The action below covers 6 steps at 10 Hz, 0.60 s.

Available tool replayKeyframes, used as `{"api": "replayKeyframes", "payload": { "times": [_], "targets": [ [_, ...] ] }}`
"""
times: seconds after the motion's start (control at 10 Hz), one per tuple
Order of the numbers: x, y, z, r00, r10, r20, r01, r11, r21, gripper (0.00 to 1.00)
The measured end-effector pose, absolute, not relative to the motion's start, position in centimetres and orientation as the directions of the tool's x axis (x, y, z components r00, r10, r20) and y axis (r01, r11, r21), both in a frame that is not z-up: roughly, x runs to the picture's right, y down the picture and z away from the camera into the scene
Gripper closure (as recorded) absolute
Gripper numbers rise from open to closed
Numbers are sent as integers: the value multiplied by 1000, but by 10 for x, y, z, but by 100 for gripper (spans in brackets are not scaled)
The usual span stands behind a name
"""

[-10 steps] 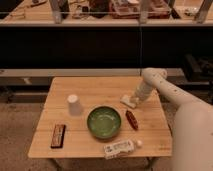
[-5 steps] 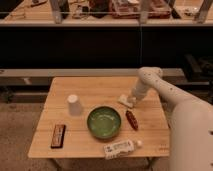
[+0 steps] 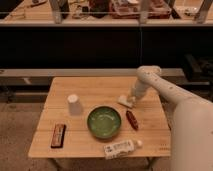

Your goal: Wipe the white sponge on the table

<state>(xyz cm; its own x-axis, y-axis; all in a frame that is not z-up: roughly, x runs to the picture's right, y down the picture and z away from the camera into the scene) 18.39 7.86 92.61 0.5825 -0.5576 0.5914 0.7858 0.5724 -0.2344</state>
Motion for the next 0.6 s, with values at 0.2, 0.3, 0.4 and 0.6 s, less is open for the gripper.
{"api": "replayKeyframes", "payload": {
  "times": [0.2, 0.3, 0.4, 0.6],
  "targets": [
    [191, 77, 924, 602, -551, 578, 769, 596, -231, 93],
    [201, 70, 918, 619, -542, 568, 752, 617, -232, 99],
    [217, 61, 908, 642, -525, 558, 729, 643, -234, 100],
    [260, 48, 890, 681, -492, 542, 684, 691, -233, 100]
  ]
}}
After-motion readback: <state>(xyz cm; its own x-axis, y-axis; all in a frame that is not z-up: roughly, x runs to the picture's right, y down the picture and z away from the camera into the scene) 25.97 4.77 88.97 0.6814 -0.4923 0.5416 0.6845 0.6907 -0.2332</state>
